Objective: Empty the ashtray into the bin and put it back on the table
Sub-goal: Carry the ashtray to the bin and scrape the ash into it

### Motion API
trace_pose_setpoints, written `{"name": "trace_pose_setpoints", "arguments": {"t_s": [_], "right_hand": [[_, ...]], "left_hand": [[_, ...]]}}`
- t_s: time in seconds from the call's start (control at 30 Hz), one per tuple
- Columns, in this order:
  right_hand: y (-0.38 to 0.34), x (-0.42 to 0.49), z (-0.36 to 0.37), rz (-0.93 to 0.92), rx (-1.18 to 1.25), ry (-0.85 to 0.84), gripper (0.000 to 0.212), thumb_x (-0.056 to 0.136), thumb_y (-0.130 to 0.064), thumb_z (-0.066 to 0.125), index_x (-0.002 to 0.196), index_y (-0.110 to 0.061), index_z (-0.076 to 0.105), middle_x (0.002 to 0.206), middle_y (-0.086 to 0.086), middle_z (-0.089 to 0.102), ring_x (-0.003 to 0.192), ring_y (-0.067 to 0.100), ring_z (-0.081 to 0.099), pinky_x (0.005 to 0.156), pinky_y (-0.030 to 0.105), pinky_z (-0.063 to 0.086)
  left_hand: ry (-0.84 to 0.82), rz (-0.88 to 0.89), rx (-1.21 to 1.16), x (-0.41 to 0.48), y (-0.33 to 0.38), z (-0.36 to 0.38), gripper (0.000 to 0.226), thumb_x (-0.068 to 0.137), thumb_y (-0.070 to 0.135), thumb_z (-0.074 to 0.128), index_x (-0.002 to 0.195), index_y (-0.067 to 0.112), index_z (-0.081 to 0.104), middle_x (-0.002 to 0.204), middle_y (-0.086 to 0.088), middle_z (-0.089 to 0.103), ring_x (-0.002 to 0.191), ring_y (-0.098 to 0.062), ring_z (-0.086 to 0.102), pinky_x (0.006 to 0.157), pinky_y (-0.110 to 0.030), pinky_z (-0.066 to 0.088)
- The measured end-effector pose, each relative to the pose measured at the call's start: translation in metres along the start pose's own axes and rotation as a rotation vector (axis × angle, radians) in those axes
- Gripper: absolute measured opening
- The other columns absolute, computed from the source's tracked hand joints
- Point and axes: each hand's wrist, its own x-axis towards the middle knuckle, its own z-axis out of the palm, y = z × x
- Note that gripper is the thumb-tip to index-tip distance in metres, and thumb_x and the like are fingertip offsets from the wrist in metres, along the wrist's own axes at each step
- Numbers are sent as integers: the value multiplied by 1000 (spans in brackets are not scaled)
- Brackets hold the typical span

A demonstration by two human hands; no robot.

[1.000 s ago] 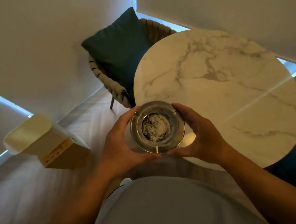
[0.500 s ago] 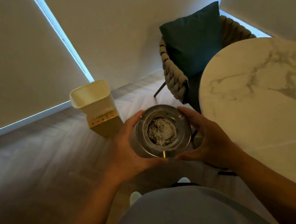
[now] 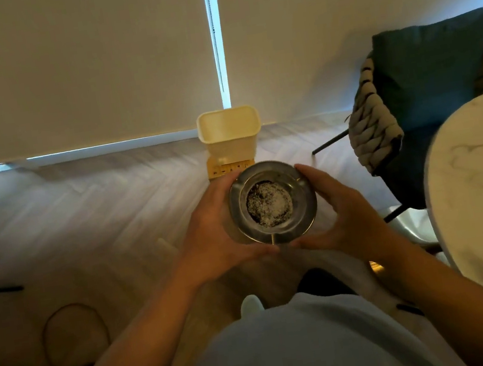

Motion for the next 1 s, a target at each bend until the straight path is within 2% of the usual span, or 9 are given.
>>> {"name": "trace_pose_setpoints", "arguments": {"t_s": [0.13,0.3,0.43,0.53,0.63,0.73,0.8,0.93,1.0], "right_hand": [[-7,20,13,-5,18,-45,106,56,-59,78,144,-19,33,142,-4,51,131,12,48,110,32,42],[-12,47,17,-29,16,-87,100,55,-51,78,139,-27,30,134,-14,48,127,7,48,106,13,37],[-8,71,12,-43,12,-114,98,58,-44,81,140,-22,32,137,-7,49,129,10,47,111,28,39],[-4,91,1,-24,5,-136,100,58,-36,86,142,-13,35,140,5,53,130,17,49,112,40,41],[-2,112,-12,-19,19,-152,100,56,-44,81,140,-18,33,139,6,55,128,19,51,111,42,42],[6,130,-26,-20,16,-168,103,56,-42,83,141,-19,30,139,5,54,129,19,51,111,40,42],[13,142,-34,-36,-1,-176,104,58,-33,88,143,-14,31,140,5,53,129,20,51,112,37,41],[15,162,-44,-69,20,-174,99,57,-43,81,138,-22,29,134,-8,50,125,11,50,107,17,38],[13,170,-47,-52,42,-168,96,56,-46,79,136,-27,29,132,-14,48,122,6,50,106,14,38]], "left_hand": [[32,-34,4,-3,-8,-18,101,54,70,84,140,49,36,133,40,46,125,18,44,95,5,33],[58,-100,-18,4,-20,-27,105,51,69,85,141,48,36,134,42,44,126,21,41,94,7,31],[58,-150,2,20,-26,-30,108,49,71,85,141,52,32,135,40,44,128,18,41,94,6,32],[61,-175,19,38,-26,-31,113,47,70,87,144,47,34,138,34,45,129,15,42,94,5,34],[56,-177,36,60,-26,-31,116,45,65,91,144,45,34,138,35,45,129,17,41,93,6,34],[65,-188,47,83,-25,-28,117,45,65,92,145,44,34,140,32,45,130,14,42,95,-4,40],[69,-201,57,98,-25,-26,117,45,66,91,145,45,34,141,32,45,131,12,42,99,-11,38],[67,-184,47,120,-26,-27,113,47,65,91,143,46,35,140,35,44,130,15,41,94,4,35],[62,-184,44,131,-27,-31,114,46,65,91,144,46,35,141,33,45,130,14,41,93,5,34]]}}
